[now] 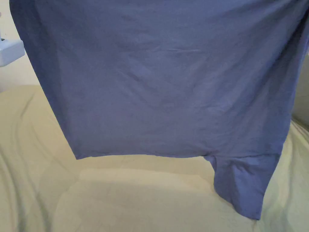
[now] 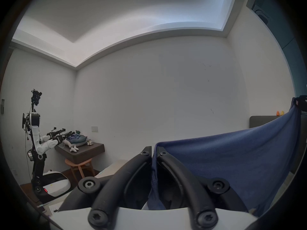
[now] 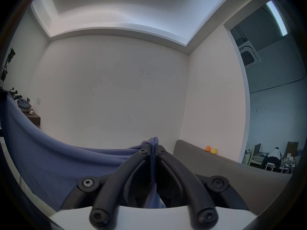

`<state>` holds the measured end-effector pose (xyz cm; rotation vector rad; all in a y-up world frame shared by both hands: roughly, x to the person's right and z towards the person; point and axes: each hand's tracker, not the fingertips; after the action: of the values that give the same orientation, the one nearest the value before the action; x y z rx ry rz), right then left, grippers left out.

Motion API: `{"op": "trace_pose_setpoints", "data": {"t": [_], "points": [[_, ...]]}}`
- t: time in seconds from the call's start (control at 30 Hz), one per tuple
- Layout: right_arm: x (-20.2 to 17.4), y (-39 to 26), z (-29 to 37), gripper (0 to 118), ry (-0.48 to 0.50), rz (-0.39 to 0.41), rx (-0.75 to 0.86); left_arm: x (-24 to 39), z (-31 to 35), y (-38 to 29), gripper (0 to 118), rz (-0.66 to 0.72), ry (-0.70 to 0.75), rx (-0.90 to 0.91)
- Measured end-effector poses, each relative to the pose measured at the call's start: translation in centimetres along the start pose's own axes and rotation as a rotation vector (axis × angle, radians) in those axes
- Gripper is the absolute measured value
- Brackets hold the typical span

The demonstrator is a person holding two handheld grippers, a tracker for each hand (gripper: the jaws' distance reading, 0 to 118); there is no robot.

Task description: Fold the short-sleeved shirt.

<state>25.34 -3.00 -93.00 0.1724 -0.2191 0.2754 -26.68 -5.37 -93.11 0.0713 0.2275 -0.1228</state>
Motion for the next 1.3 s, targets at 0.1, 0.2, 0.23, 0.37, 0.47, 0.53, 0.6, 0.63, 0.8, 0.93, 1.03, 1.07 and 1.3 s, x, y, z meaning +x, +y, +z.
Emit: {"op": "trace_pose_setpoints", "data": {"t": [0.1,0.2,0.23,0.37,0.47,0.53,0.6,0.63,0.8,0.93,1.03,1.07,1.3], "points": [[-0.8,-2.8,-0.9,5,-0.008,-0.039,-0.028,1.4,-1.4,-3.2,1,-0.050,-0.027,-0.054],[-1.8,-7.1,-1.4,5,0.012,-0.037,-0.092,2.3,-2.2,-7.3,0,-0.089,-0.049,-0.097],[-2.3,-9.1,-1.3,5,0.024,-0.021,-0.122,2.5,-2.3,-9.0,0,-0.092,-0.049,-0.126],[-3.5,-15.9,0.3,5,0.050,-0.056,-0.204,3.7,-1.8,-16.3,1,-0.035,-0.061,-0.239],[-3.7,-20.6,1.5,5,0.083,-0.002,-0.294,4.5,-0.3,-20.9,1,-0.075,-0.089,-0.323],[-3.7,-23.3,3.2,5,0.118,-0.010,-0.342,4.5,0.7,-23.1,1,-0.048,-0.102,-0.344],[-3.6,-25.5,5.1,5,0.127,-0.011,-0.364,4.6,2.0,-25.0,1,-0.058,-0.121,-0.384],[-3.5,-26.8,6.3,5,0.143,-0.021,-0.427,4.5,3.1,-25.9,1,-0.057,-0.129,-0.386],[-1.9,-30.8,13.2,5,0.176,-0.035,-0.454,3.6,9.2,-28.7,0,-0.007,-0.165,-0.454],[-0.6,-32.0,19.3,5,0.213,-0.025,-0.483,2.7,15.2,-30.2,1,-0.033,-0.197,-0.481],[0.2,-32.2,23.9,5,0.255,-0.014,-0.484,1.3,19.8,-30.9,1,0.010,-0.218,-0.494],[0.7,-32.2,26.0,5,0.262,-0.021,-0.492,0.8,21.2,-31.0,0,0.009,-0.215,-0.493],[3.9,-31.5,36.1,5,0.338,-0.022,-0.526,-2.7,30.9,-31.4,1,0.097,-0.253,-0.546]]}}
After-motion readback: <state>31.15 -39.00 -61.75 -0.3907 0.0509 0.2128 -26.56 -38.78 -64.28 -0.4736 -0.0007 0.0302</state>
